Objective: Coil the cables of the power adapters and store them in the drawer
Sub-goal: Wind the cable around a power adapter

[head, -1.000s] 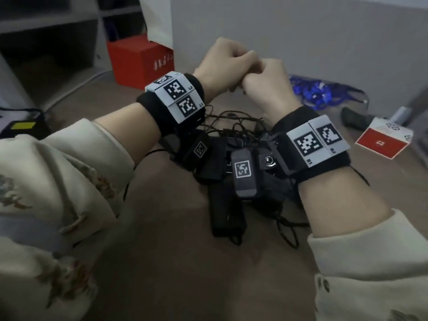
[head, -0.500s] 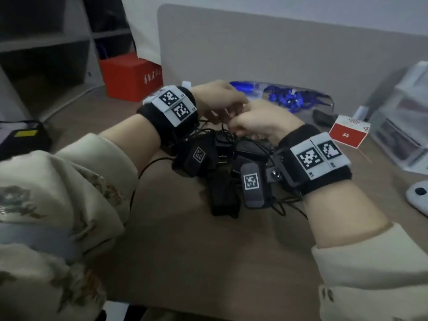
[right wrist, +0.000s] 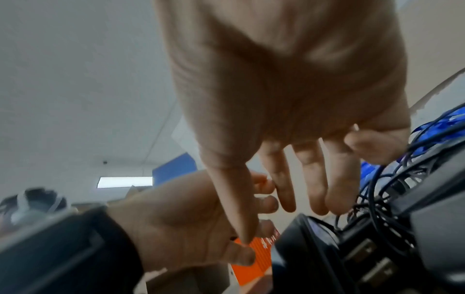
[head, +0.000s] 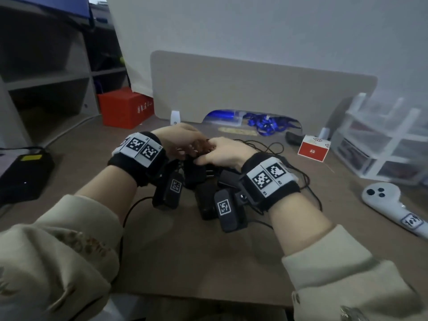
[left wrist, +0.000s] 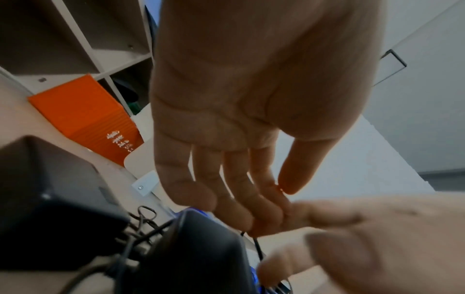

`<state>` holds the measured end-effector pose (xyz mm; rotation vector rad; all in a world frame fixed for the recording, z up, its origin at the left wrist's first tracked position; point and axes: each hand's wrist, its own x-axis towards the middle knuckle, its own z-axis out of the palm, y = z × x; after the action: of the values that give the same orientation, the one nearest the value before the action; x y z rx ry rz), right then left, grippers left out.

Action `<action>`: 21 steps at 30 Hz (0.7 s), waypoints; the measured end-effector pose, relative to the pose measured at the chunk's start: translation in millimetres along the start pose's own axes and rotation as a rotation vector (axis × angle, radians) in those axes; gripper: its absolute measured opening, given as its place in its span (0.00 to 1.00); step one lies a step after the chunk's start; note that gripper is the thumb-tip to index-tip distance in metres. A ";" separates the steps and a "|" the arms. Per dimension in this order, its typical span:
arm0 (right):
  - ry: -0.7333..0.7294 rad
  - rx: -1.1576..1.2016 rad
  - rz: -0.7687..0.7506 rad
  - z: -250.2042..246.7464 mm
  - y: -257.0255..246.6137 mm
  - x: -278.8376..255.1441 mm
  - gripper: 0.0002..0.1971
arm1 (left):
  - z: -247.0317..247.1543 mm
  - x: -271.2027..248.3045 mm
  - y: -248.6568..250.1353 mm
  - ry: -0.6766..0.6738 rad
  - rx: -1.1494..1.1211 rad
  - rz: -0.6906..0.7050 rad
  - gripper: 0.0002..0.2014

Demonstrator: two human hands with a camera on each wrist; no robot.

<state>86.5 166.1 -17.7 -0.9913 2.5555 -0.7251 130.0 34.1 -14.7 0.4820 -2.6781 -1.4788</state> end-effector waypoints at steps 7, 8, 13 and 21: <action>-0.154 -0.430 -0.048 17.4 -23.6 10.5 0.37 | -9.5 -18.8 -10.5 0.068 0.071 -0.055 0.09; -0.141 -0.480 -0.051 20.6 -26.8 11.3 0.35 | -9.0 -19.6 -11.7 0.068 0.074 -0.063 0.09; -0.061 -0.392 -0.035 24.8 -23.9 17.5 0.32 | -3.0 -21.8 -17.4 0.093 0.051 -0.067 0.11; 0.230 0.193 -0.010 25.4 2.2 17.9 0.20 | 7.6 -25.5 -24.1 0.111 0.023 -0.058 0.17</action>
<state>83.8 146.3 -41.6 -0.9037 2.6075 -1.1241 158.9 35.8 -36.0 0.6295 -2.6189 -1.3928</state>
